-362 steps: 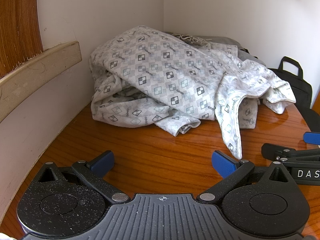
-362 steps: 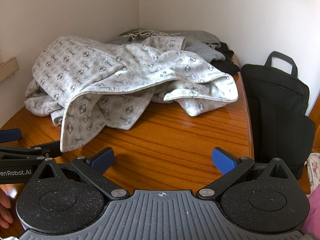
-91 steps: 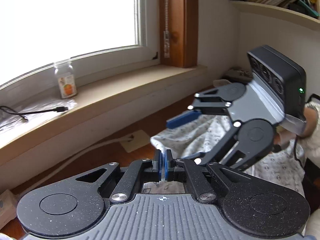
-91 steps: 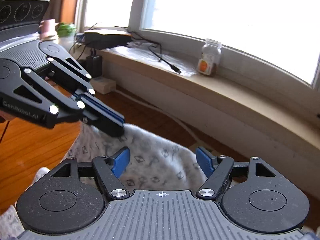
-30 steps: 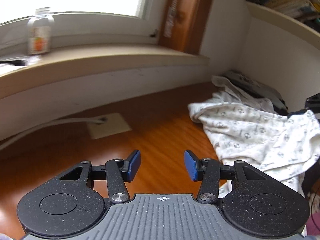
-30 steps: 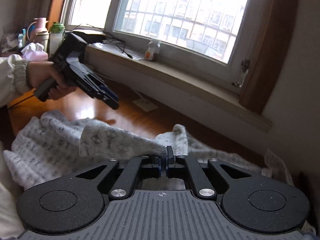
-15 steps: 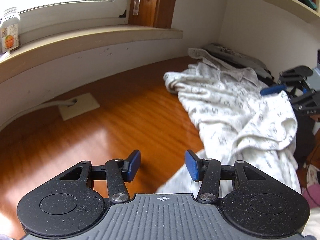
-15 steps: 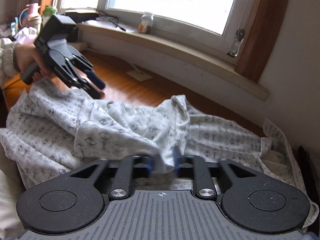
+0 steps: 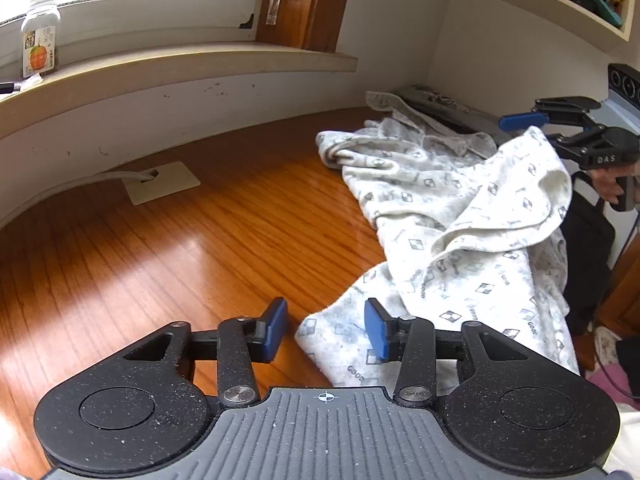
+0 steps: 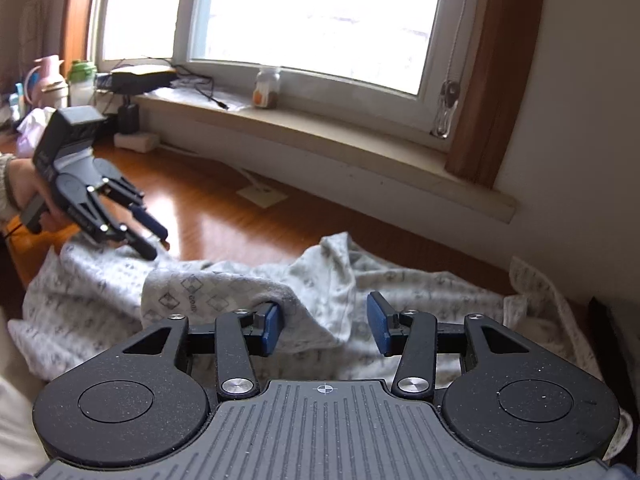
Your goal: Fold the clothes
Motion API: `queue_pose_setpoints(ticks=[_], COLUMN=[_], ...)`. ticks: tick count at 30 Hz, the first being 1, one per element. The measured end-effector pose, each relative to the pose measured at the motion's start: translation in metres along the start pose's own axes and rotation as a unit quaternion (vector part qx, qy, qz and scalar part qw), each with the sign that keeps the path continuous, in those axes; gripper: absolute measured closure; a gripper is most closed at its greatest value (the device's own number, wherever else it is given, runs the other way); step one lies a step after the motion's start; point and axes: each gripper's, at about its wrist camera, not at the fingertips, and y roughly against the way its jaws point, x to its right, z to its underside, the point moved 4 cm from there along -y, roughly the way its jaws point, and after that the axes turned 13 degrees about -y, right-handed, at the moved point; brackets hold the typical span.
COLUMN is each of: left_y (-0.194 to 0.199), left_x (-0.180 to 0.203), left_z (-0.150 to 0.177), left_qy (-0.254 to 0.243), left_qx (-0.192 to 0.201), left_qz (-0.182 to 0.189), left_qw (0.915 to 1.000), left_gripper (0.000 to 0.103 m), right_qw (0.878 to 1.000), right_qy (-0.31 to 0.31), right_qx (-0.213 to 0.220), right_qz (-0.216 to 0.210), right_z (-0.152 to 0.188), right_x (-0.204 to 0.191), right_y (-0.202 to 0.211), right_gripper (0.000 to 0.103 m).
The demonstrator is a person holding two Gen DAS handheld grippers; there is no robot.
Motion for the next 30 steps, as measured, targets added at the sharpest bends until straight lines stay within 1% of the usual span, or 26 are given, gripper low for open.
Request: queue_pose_setpoints(ticks=[2,7,10,13,16,21,25,29,30], left_y=[-0.001,-0.003,-0.005,-0.007,-0.008,-0.01,-0.011,-0.014,-0.013], left_x=[0.002,0.005,0.005,0.005,0.005,0.006,0.007,0.01,0.01], left_z=[0.0,-0.002,-0.003,-0.004,-0.005,-0.006,-0.007,-0.008,-0.008], left_qy=[-0.002,-0.004,-0.005,-0.007,-0.01,-0.012,-0.011,-0.009,-0.01], left_qx=[0.0,0.001,0.001,0.0,-0.001,-0.001,-0.002,0.001,0.001], left_qz=[0.0,-0.003,-0.004,-0.005,-0.008,-0.008,-0.003,0.001,0.001], left_qw=[1.0,1.0,1.0,1.0,0.9999,0.9999,0.9999,1.0,0.9999], left_gripper=[0.062,0.063,0.063,0.063,0.063,0.065,0.065,0.065,0.065], right_qw=[1.0,0.997,0.995,0.993,0.991,0.994,0.996,0.997,0.996], right_qy=[0.013,0.036,0.041,0.041,0.041,0.014,-0.004,-0.04,-0.042], right_qx=[-0.012,-0.057,-0.08,-0.098,-0.102,-0.082,-0.071,-0.066,-0.069], right_qz=[0.004,0.028,0.041,0.054,0.07,0.074,0.056,0.023,0.025], right_z=[-0.002,0.007,0.017,0.025,0.028,0.019,0.008,-0.007,-0.009], right_x=[-0.004,-0.005,0.003,0.011,0.019,0.029,0.024,0.014,0.012], right_y=[-0.003,-0.004,0.0,0.007,0.015,0.021,-0.006,-0.056,-0.07], right_gripper=[0.057,0.056,0.051,0.05,0.05,0.05,0.05,0.05,0.05])
